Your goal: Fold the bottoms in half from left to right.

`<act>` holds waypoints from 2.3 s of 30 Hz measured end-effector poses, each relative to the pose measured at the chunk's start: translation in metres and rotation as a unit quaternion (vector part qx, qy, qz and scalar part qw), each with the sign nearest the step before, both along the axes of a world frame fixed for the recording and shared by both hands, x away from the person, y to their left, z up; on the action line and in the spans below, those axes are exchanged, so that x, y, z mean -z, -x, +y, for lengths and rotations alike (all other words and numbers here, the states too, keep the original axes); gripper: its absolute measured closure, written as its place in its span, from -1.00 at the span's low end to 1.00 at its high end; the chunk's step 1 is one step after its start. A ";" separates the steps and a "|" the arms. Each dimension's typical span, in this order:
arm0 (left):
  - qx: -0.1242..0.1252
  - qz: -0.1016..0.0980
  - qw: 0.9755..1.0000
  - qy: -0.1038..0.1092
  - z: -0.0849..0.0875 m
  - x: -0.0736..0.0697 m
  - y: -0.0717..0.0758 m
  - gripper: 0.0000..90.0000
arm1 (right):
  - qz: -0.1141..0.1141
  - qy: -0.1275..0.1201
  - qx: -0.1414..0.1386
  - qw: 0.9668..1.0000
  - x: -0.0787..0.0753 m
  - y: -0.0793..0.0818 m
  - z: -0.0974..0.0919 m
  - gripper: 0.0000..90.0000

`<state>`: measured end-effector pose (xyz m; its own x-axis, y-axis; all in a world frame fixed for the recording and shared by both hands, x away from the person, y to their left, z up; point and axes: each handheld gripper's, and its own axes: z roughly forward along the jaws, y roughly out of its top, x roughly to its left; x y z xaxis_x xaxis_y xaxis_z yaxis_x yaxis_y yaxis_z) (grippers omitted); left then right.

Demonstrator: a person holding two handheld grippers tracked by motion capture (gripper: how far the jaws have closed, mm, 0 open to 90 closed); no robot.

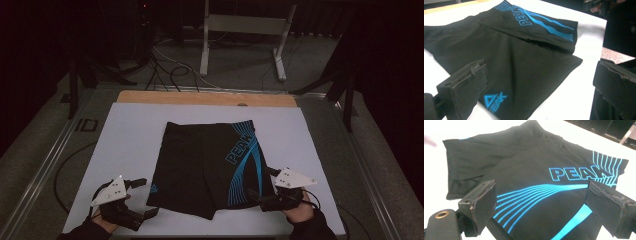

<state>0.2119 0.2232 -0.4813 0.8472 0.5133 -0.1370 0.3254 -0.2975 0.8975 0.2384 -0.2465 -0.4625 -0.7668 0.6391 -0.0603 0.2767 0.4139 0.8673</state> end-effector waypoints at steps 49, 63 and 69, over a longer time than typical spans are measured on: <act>-0.116 0.006 0.992 -0.038 -0.013 -0.016 -0.004 -1.00 | -0.055 -0.017 -0.022 0.998 -0.092 -0.099 0.071 -0.75; -0.108 0.026 0.993 -0.045 -0.014 -0.007 -0.008 -1.00 | -0.036 -0.015 -0.048 0.998 -0.078 -0.135 0.117 -0.75; -0.109 0.033 0.992 -0.052 -0.014 -0.003 -0.010 -1.00 | -0.023 -0.018 -0.054 0.998 -0.069 -0.146 0.135 -0.75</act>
<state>0.2222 0.2095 -0.4781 0.7050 0.6979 -0.1257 0.4497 -0.3030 0.8402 0.3845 -0.1115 -0.3932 -0.8281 0.5553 -0.0767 0.1910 0.4081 0.8927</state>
